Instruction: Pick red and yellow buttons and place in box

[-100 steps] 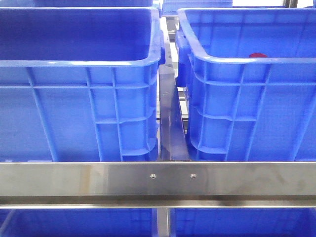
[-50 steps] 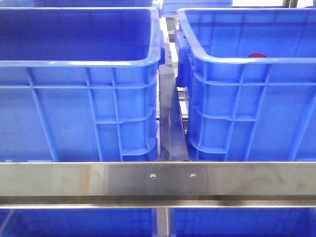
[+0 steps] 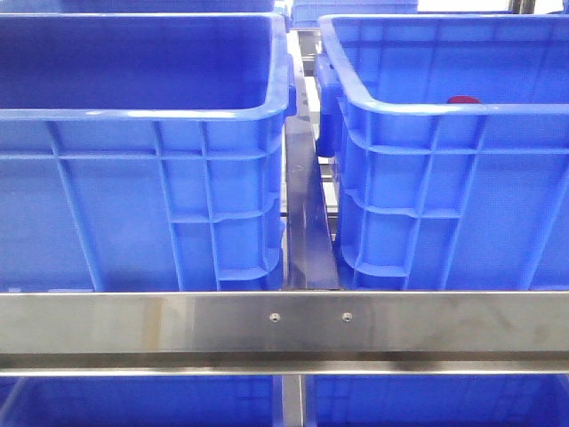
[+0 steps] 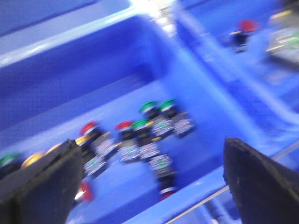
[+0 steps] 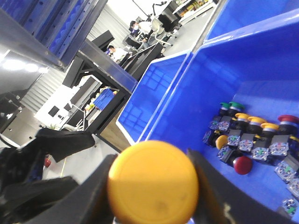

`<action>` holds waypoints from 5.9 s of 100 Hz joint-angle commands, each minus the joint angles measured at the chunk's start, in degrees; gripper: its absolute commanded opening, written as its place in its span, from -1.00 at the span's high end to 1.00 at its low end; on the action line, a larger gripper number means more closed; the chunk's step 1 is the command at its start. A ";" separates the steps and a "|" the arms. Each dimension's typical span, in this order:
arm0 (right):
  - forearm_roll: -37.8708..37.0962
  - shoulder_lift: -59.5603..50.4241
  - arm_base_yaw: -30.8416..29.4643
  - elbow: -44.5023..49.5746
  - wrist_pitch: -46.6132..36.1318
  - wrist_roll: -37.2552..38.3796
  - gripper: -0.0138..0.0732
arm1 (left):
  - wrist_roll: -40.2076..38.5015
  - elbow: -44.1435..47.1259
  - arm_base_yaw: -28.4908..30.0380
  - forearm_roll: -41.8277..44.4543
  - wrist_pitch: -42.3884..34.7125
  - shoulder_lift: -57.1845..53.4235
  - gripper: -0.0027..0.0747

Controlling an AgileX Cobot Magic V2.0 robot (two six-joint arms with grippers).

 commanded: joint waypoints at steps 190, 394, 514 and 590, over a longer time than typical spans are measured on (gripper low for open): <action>-15.83 0.69 -15.68 -7.51 -47.91 -13.46 0.75 | 15.65 20.23 33.83 -19.79 -7.02 -25.50 0.98; -15.83 19.56 -15.68 -15.75 -55.32 -13.79 -0.40 | 15.65 20.23 33.83 -19.75 -7.11 -25.50 0.98; -15.83 -38.99 -15.68 23.50 -46.08 -13.79 -0.19 | 15.65 20.23 34.15 -19.75 -7.11 -25.50 0.98; -15.83 -41.10 -15.68 23.50 -43.15 -13.79 0.84 | 15.65 20.23 34.15 -19.66 -7.11 -25.50 0.98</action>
